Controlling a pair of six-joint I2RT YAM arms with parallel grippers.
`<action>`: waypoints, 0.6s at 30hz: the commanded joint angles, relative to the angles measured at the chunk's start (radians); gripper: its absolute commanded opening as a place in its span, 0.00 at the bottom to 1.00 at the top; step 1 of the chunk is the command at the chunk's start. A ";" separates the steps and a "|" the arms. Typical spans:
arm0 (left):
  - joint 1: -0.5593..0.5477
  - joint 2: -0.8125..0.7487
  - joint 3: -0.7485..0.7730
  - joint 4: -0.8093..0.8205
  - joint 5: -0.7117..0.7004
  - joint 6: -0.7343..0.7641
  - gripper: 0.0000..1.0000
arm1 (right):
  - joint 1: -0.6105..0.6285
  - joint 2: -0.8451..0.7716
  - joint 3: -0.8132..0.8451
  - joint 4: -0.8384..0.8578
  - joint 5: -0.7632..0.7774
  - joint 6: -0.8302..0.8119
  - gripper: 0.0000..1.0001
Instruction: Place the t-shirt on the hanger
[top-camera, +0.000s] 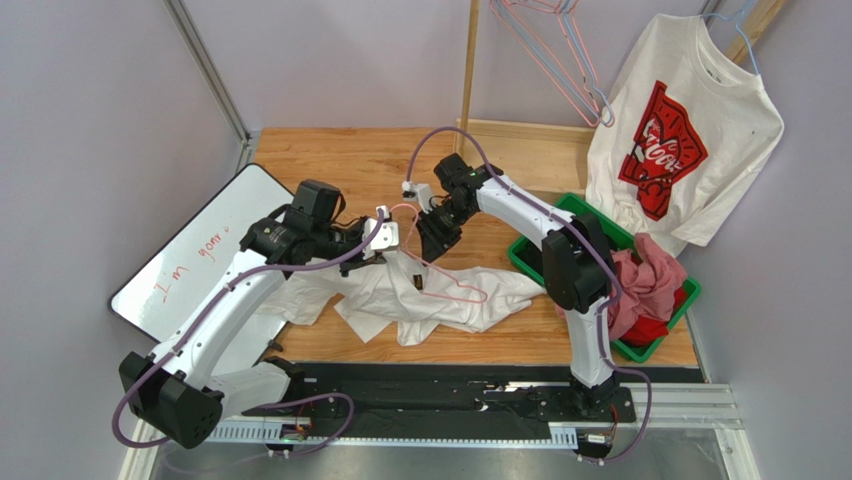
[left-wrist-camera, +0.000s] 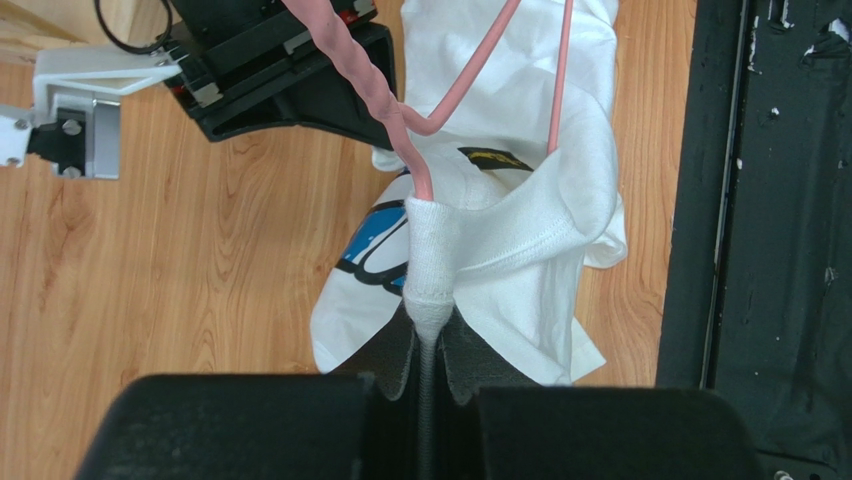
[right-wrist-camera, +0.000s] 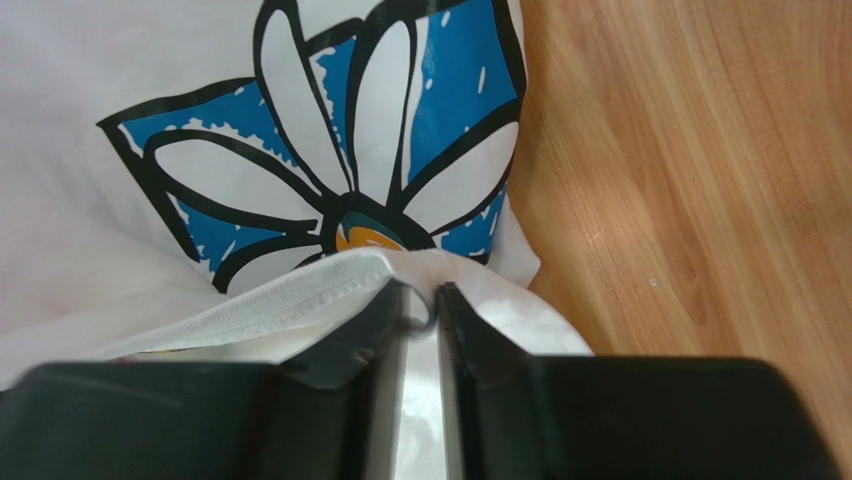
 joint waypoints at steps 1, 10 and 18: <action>0.006 -0.062 -0.017 0.053 -0.020 -0.080 0.00 | -0.039 -0.018 -0.012 -0.040 0.061 -0.040 0.02; 0.129 -0.195 -0.111 0.243 -0.074 -0.337 0.00 | -0.216 -0.133 -0.122 -0.043 0.092 -0.028 0.00; 0.129 -0.202 -0.154 0.231 -0.193 -0.262 0.00 | -0.287 -0.217 -0.095 -0.082 0.083 -0.026 0.00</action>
